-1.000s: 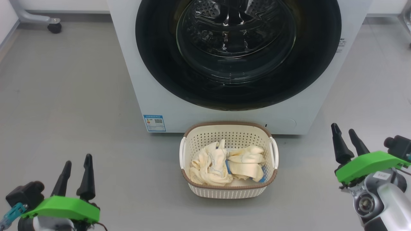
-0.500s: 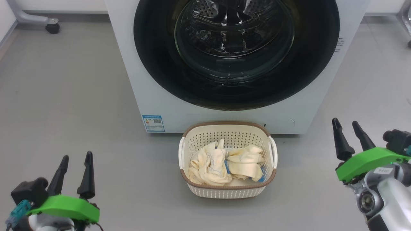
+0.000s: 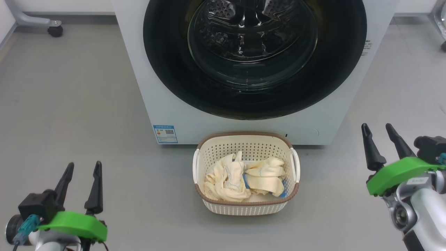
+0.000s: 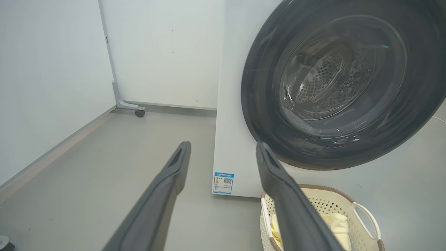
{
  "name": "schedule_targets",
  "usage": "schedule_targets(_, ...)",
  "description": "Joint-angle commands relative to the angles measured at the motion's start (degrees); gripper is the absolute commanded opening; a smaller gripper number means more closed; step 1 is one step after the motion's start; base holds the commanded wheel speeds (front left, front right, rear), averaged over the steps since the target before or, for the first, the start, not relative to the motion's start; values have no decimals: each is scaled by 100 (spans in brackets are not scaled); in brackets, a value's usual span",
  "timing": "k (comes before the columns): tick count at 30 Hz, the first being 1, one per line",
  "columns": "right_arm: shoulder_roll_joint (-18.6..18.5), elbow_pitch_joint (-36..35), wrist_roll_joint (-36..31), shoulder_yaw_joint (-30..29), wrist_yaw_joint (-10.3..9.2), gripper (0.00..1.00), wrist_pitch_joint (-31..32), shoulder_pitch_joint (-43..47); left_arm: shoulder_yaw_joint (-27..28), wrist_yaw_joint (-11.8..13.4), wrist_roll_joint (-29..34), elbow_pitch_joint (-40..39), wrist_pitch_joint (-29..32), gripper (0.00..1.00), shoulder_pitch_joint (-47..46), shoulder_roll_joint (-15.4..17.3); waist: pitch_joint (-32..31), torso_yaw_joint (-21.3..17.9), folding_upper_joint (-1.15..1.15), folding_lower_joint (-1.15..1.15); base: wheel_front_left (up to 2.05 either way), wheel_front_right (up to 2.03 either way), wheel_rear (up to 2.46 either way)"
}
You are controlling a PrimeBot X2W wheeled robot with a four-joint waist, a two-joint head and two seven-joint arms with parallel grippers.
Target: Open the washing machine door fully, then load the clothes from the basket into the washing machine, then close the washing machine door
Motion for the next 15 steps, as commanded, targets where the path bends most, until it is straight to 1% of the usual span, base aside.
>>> schedule_targets(1, -182, -113, -192, 77, 10, 100, -119, -265, 204, -1, 137, -108, -114, 100, -355, 234, 3, -9, 0, 0, 0, 0, 0)
schedule_targets(3, -193, -105, -285, 58, 10, 100, -151, -252, 208, -1, 150, -63, -146, 100, -369, 248, 3, -18, 0, 0, 0, 0, 0)
schedule_targets(15, -120, -166, -331, -124, 10, 100, -151, -124, 226, -1, 8, 3, -146, 100, -407, 312, 30, -28, 0, 0, 0, 0, 0)
